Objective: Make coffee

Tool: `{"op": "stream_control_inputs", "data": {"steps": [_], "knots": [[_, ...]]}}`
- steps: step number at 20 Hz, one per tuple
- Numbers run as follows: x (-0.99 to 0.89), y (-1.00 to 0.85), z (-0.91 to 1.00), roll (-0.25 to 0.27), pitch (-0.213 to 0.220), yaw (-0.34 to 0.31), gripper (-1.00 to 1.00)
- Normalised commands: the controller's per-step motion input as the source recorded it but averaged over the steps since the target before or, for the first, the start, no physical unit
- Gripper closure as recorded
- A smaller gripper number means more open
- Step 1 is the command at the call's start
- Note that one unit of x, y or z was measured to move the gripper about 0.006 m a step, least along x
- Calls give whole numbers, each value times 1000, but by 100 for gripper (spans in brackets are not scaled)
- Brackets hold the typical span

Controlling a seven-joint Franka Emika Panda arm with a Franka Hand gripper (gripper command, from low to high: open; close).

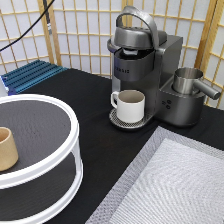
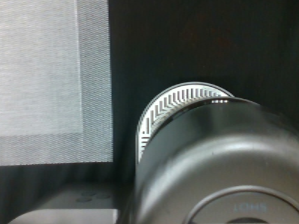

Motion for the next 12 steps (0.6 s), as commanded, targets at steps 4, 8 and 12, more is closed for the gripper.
{"op": "stream_control_inputs", "data": {"steps": [4, 8, 12], "knots": [[-116, -273, -368, -11, 4, -56, -100], [-157, -363, -476, 0, -3, -17, -100], [-11, -221, -561, -4, -28, 0, -100]]}}
